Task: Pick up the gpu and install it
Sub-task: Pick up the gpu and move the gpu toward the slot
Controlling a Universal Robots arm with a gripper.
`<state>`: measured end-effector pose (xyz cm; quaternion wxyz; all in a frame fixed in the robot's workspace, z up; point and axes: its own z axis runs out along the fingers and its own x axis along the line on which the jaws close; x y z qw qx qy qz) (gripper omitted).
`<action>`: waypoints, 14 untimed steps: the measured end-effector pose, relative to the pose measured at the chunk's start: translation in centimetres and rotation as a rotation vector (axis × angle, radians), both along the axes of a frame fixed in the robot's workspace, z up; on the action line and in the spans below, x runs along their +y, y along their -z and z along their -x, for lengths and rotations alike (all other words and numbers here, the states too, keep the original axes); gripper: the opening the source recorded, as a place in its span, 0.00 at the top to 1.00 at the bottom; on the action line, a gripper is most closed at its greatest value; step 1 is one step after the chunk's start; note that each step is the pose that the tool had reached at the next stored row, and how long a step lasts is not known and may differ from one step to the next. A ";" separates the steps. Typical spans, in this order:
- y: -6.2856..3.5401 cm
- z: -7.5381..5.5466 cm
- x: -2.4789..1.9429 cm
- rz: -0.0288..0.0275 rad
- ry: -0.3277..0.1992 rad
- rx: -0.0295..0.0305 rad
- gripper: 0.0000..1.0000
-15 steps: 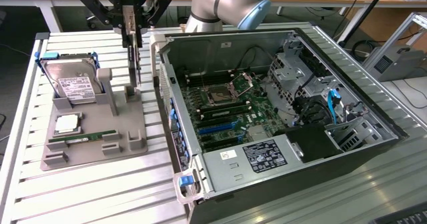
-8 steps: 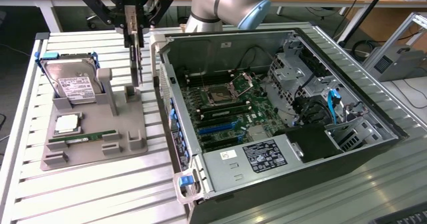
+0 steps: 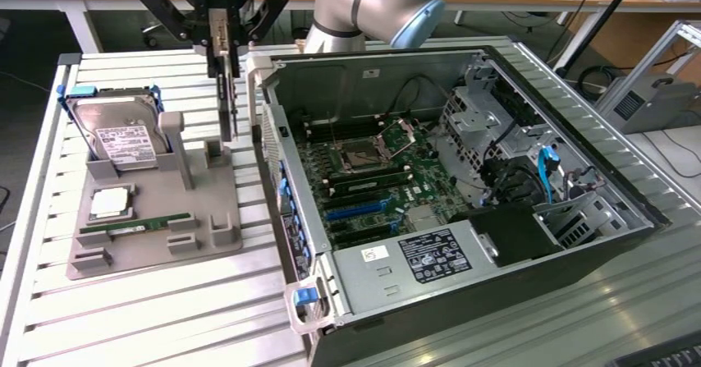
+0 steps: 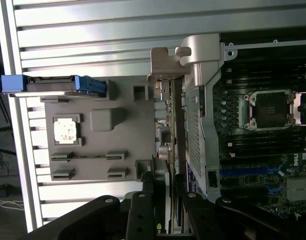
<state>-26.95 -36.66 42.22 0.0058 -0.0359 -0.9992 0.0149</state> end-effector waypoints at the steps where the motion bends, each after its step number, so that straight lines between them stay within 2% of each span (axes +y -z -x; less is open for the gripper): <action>1: 0.00 0.0 0.00 0.0000 0.000 0.0000 0.73; 14: 0.00 -0.5 0.00 0.0000 0.000 0.0000 0.73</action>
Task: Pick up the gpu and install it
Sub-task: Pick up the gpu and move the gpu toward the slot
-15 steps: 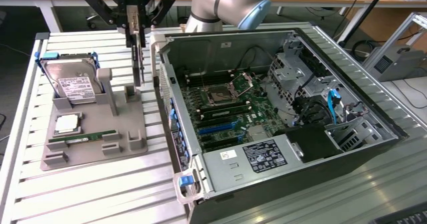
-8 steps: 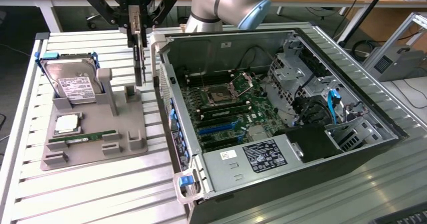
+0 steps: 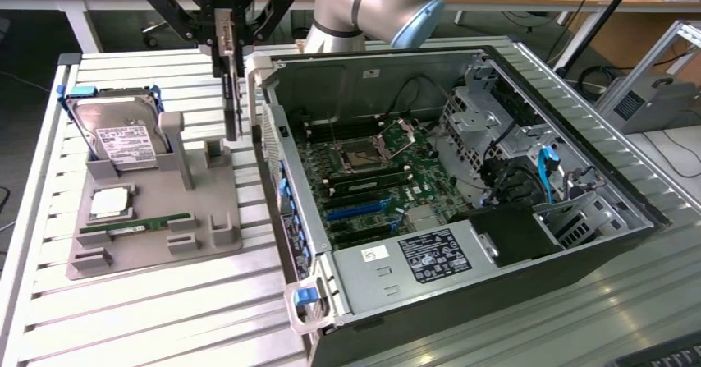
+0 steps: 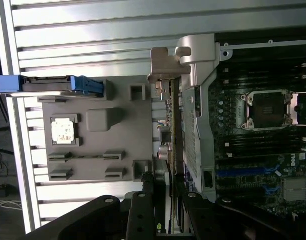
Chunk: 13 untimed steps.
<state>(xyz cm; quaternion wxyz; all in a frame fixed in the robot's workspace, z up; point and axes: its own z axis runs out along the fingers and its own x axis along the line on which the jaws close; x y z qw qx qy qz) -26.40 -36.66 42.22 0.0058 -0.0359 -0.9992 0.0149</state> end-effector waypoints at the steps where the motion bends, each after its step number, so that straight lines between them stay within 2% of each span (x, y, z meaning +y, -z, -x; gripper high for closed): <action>1: 0.00 0.0 0.00 0.0000 0.000 0.0000 0.73; 13: 0.00 -0.6 0.00 0.0003 0.000 0.0000 0.73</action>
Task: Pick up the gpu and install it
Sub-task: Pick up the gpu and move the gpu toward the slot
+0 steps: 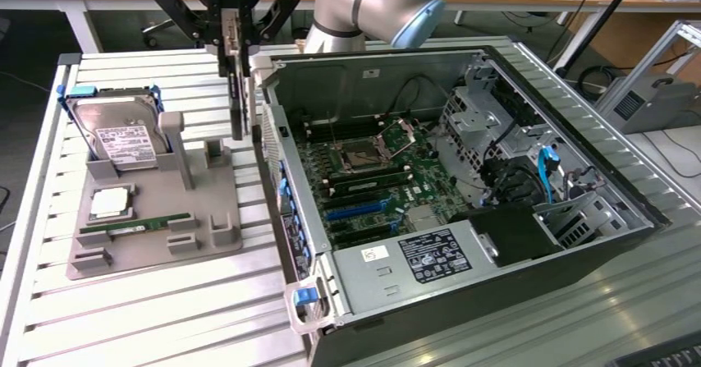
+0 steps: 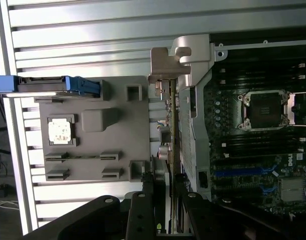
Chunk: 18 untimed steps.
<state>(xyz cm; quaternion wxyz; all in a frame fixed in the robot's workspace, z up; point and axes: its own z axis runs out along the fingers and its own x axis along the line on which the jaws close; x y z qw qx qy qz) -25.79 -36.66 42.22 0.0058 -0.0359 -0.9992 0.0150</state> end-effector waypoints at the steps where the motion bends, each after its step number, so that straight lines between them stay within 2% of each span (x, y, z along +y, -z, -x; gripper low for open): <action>1: 0.00 -0.1 0.00 0.0001 0.000 0.0000 0.73; 18: 0.00 -0.8 0.00 0.0005 0.000 -0.0001 0.73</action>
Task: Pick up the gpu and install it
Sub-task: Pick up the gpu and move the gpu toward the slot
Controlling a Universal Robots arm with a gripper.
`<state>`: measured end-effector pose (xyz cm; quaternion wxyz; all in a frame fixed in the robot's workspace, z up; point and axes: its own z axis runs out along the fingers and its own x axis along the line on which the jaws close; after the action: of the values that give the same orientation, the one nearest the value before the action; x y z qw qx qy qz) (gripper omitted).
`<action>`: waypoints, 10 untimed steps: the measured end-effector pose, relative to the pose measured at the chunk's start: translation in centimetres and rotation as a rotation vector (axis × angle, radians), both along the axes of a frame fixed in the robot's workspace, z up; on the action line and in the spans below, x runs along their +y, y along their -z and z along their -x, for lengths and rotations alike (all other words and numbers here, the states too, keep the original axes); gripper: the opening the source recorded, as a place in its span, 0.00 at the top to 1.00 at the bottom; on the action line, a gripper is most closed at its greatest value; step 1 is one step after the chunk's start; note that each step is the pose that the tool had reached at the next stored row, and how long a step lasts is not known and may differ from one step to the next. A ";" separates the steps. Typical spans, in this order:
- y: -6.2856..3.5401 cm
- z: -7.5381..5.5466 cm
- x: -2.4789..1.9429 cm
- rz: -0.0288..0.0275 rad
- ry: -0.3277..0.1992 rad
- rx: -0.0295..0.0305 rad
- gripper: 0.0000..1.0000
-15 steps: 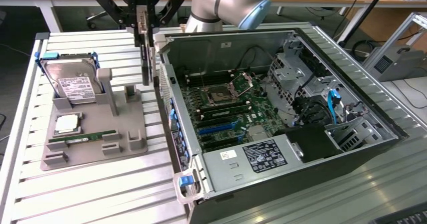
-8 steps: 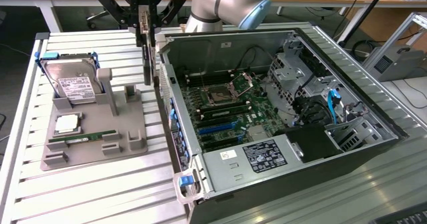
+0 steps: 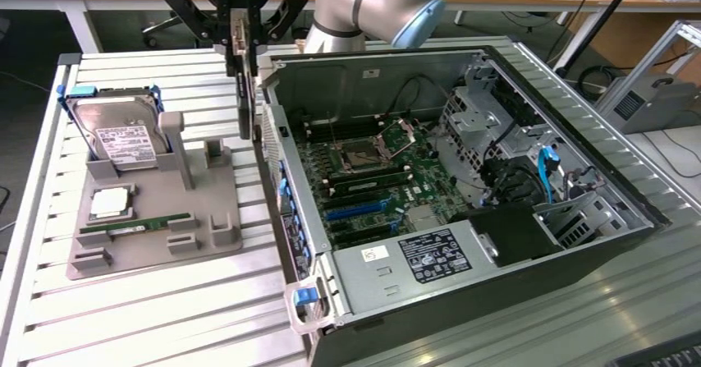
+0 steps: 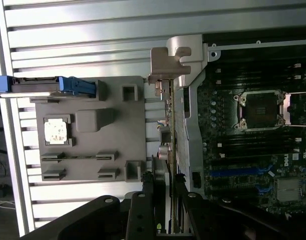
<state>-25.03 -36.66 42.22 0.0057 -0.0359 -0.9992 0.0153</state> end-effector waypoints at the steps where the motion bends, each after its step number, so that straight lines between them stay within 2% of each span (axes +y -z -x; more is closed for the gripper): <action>1: 0.00 0.0 0.00 0.0000 0.000 0.0001 0.73; 10: -0.01 -0.3 0.00 0.0001 0.000 0.0002 0.73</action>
<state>-24.71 -36.66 42.23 0.0058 -0.0359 -0.9992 0.0153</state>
